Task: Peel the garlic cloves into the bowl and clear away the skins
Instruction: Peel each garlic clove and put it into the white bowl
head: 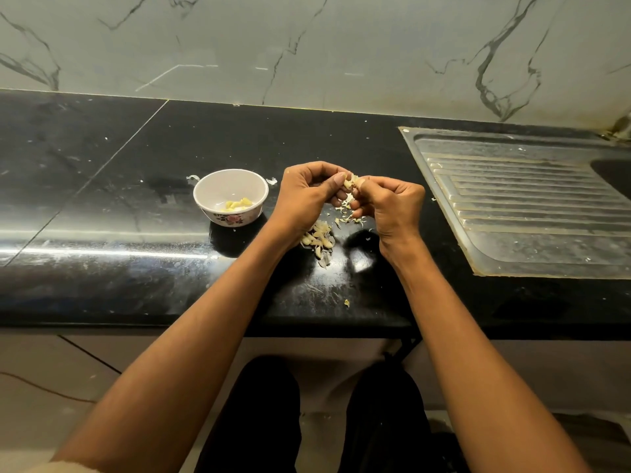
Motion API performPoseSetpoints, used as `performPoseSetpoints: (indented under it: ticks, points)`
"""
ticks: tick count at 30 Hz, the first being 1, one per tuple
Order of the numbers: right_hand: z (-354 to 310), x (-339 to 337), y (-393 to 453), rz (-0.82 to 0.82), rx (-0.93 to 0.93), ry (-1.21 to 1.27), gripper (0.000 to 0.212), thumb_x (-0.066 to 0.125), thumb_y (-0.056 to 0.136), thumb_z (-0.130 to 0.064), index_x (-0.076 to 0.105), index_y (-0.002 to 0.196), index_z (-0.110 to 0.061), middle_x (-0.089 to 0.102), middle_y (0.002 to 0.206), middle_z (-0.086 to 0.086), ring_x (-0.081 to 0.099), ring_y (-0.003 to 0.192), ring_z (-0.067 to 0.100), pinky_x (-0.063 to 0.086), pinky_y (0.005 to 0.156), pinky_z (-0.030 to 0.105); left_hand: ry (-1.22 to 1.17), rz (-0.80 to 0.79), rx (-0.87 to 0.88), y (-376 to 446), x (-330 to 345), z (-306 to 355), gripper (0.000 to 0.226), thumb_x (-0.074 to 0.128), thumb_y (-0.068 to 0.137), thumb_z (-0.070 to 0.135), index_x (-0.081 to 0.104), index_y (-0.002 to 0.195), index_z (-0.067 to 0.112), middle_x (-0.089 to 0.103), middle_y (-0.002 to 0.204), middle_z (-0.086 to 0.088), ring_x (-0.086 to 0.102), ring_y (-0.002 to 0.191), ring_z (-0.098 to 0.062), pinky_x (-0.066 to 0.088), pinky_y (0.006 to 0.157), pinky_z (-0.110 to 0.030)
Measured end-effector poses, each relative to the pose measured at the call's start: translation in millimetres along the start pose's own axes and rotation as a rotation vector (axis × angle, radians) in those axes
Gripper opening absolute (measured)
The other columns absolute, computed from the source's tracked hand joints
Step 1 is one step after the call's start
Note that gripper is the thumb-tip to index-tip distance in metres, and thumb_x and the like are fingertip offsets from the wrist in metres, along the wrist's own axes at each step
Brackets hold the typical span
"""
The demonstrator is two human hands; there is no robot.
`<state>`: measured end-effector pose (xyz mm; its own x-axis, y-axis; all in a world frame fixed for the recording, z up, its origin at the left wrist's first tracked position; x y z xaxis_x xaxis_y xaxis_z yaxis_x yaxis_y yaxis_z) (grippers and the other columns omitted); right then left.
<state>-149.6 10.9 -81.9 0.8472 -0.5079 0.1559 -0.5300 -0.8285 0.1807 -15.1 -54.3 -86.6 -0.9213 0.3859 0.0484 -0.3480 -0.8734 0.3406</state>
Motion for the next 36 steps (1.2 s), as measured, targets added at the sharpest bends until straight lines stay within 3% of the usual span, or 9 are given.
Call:
performPoseSetpoints:
  ticks: [11,16,19,26,31,36]
  points:
    - [0.8,-4.9,2.4,0.025,-0.12,-0.206,0.009,0.07,0.084,-0.002,0.076,0.076,-0.004,0.072,0.067,0.012,0.068,0.056,0.022,0.052,0.048,0.028,0.031,0.079,0.001,-1.2,-5.6,-0.7,0.007,0.073,0.091,-0.002,0.076,0.095,0.001,0.076,0.082,-0.014,0.074,0.074,-0.021,0.059,0.067,-0.026]
    - [-0.1,-1.5,2.3,0.016,-0.259,-0.389,0.004,0.076,0.08,-0.014,0.078,0.076,-0.013,0.072,0.066,-0.002,0.07,0.059,0.016,0.059,0.056,0.034,0.059,0.12,0.006,0.0,-8.5,-2.8,0.004,0.074,0.091,0.002,0.077,0.091,0.006,0.076,0.079,-0.012,0.072,0.069,-0.02,0.058,0.065,-0.028]
    - [-3.2,1.4,-0.7,0.011,-0.346,-0.482,0.004,0.078,0.08,-0.016,0.08,0.077,-0.017,0.073,0.066,-0.008,0.068,0.057,0.006,0.057,0.058,0.027,0.077,0.109,0.002,0.9,-8.7,-5.0,0.006,0.073,0.092,0.003,0.077,0.089,0.008,0.075,0.077,-0.01,0.069,0.067,-0.017,0.055,0.064,-0.029]
    - [-7.0,3.7,-4.8,-0.024,-0.399,-0.51,0.003,0.08,0.082,-0.014,0.083,0.081,-0.014,0.075,0.069,-0.008,0.068,0.058,0.001,0.052,0.058,0.017,0.147,0.127,0.014,0.1,-9.2,-2.6,0.008,0.073,0.092,0.005,0.076,0.087,0.011,0.075,0.077,-0.009,0.069,0.066,-0.016,0.054,0.062,-0.023]
    - [-8.1,3.9,-6.1,-0.016,-0.422,-0.552,0.004,0.08,0.079,-0.013,0.083,0.081,-0.015,0.075,0.07,-0.008,0.071,0.061,0.004,0.06,0.061,0.027,0.206,0.121,0.036,-1.2,-8.3,-0.4,0.003,0.074,0.091,0.003,0.076,0.089,0.004,0.074,0.076,-0.01,0.068,0.064,-0.011,0.054,0.062,-0.021]
    - [-9.7,5.3,-8.9,-0.02,-0.446,-0.601,0.006,0.077,0.076,-0.014,0.083,0.078,-0.015,0.076,0.068,-0.003,0.071,0.059,0.009,0.062,0.062,0.037,0.319,0.131,0.091,-2.0,-7.7,1.7,0.012,0.076,0.088,0.001,0.077,0.083,0.012,0.075,0.074,-0.004,0.07,0.064,-0.012,0.061,0.066,-0.028]
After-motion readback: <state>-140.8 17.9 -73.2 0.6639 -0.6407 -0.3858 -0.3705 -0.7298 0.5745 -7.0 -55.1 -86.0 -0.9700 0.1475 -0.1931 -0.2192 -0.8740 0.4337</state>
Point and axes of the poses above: each hand's wrist, its own y-axis towards the middle knuckle, its own x-axis out of the palm, z = x × y, the point moved 5 cm from there along y, towards the middle knuckle
